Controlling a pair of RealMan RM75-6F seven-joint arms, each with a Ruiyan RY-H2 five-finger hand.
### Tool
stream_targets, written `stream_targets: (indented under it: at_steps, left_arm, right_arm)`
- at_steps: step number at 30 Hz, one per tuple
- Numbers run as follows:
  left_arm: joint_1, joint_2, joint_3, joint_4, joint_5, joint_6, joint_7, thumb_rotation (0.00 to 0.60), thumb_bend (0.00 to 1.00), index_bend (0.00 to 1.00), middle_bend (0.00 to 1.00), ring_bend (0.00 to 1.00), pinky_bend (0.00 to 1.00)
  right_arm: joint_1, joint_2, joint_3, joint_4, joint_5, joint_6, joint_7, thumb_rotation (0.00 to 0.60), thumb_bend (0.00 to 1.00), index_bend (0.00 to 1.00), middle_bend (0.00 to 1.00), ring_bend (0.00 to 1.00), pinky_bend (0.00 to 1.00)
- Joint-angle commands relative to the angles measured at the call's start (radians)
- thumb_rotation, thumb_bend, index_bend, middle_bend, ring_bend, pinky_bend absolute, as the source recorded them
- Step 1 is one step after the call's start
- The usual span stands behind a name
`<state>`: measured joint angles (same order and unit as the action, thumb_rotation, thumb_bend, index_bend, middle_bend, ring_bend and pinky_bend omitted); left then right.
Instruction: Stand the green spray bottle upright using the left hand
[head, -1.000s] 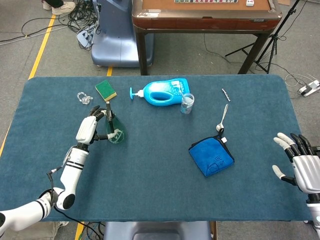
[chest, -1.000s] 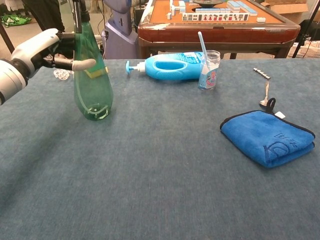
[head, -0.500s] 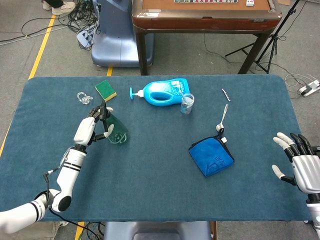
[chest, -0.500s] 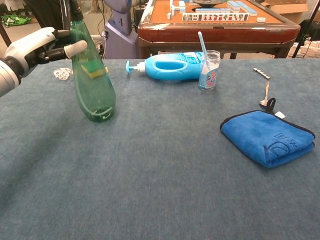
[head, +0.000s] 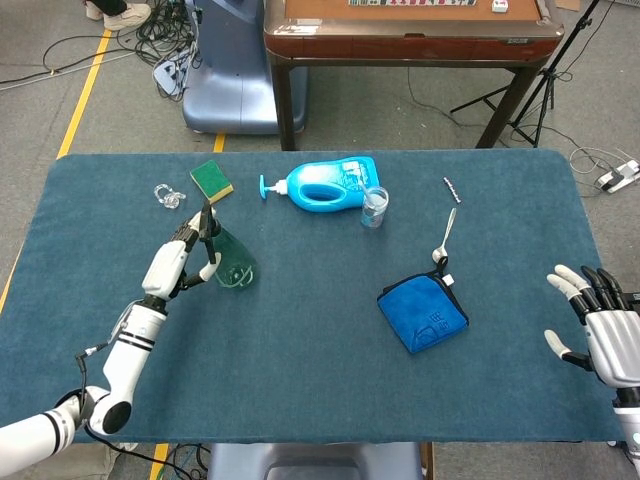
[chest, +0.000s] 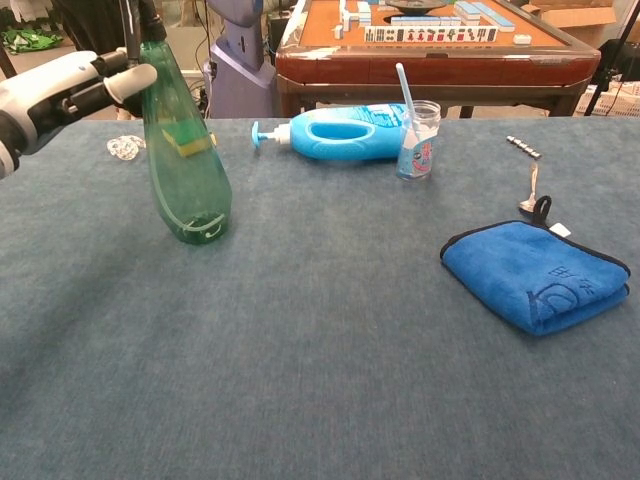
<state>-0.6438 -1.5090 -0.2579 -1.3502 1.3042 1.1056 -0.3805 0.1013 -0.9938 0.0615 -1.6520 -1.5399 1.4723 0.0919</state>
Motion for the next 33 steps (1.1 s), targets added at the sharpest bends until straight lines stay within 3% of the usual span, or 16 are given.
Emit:
stream_targets:
  at_steps: [1, 11, 14, 18, 26, 33]
  left_arm:
    - [0.013, 0.030, 0.008, -0.032, -0.007, -0.011, 0.004, 0.139, 0.37, 0.00, 0.02, 0.00, 0.00]
    - [0.069, 0.111, 0.025, -0.078, -0.003, 0.034, 0.035, 0.155, 0.37, 0.03, 0.02, 0.00, 0.00]
    - [0.099, 0.155, 0.037, -0.112, -0.011, 0.049, 0.054, 0.217, 0.37, 0.05, 0.02, 0.00, 0.00]
    - [0.141, 0.217, 0.058, -0.167, -0.018, 0.076, 0.115, 0.348, 0.37, 0.08, 0.02, 0.00, 0.00]
    - [0.245, 0.336, 0.127, -0.334, -0.021, 0.177, 0.337, 0.394, 0.37, 0.09, 0.02, 0.00, 0.00]
    - [0.343, 0.366, 0.180, -0.430, 0.018, 0.304, 0.446, 0.398, 0.37, 0.09, 0.02, 0.00, 0.00]
  right_arm:
    - [-0.001, 0.000, 0.000, 0.001, -0.001, 0.002, 0.001, 0.600, 0.28, 0.19, 0.15, 0.01, 0.00]
    - [-0.009, 0.004, -0.002, 0.005, 0.000, 0.011, 0.009, 0.600, 0.28, 0.19, 0.15, 0.01, 0.00]
    - [-0.011, 0.004, -0.003, 0.009, 0.001, 0.012, 0.012, 0.600, 0.28, 0.19, 0.15, 0.01, 0.00]
    - [-0.010, 0.003, -0.005, 0.014, 0.000, 0.008, 0.018, 0.600, 0.28, 0.19, 0.15, 0.01, 0.00]
    - [-0.003, 0.002, -0.009, 0.023, -0.004, -0.009, 0.030, 0.600, 0.28, 0.19, 0.15, 0.01, 0.00]
    - [0.004, 0.003, -0.016, 0.021, -0.015, -0.023, 0.044, 0.600, 0.28, 0.19, 0.15, 0.01, 0.00]
